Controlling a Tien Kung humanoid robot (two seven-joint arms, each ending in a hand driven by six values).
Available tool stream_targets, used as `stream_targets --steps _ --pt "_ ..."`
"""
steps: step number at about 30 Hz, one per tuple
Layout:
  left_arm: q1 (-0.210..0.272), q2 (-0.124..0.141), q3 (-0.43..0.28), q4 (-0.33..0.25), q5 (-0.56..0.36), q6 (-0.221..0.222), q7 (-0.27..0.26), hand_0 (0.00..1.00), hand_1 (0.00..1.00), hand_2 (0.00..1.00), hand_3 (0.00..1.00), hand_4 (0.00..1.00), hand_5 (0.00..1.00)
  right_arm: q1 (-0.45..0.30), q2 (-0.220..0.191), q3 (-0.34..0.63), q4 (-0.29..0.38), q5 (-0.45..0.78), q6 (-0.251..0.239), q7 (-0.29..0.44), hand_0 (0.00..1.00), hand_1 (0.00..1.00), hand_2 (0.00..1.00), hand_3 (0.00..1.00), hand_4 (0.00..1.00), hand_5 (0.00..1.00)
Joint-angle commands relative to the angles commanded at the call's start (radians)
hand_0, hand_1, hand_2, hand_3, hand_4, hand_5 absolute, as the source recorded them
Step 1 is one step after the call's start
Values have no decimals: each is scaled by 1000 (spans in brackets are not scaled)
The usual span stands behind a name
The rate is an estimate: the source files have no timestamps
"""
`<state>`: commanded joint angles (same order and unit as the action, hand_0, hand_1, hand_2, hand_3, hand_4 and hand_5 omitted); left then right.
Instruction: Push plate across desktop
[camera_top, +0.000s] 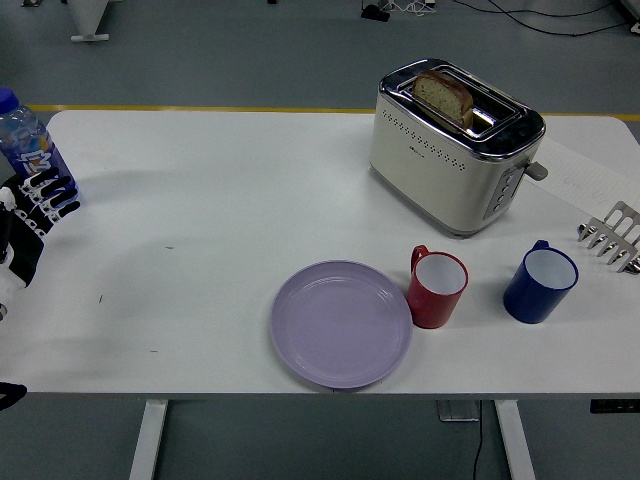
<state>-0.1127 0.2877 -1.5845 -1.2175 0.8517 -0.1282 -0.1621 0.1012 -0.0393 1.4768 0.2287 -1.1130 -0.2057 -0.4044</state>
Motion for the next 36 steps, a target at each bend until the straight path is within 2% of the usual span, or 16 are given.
stream_targets --steps 7,12,36 --pt "3 0 -4 9 -1 -7 13 702 741 745 696 511 998 -2 0 -5 1 6 -2 -2 643 608 665 769 507 561" --pt "4 -1 -1 17 -15 13 6 703 741 735 694 512 998 -5 0 -6 1 9 -4 -2 643 608 665 770 507 561" --pt "13 5 6 23 -9 19 9 701 738 733 685 549 998 -14 1 -3 2 6 -4 -3 643 608 667 771 506 562"
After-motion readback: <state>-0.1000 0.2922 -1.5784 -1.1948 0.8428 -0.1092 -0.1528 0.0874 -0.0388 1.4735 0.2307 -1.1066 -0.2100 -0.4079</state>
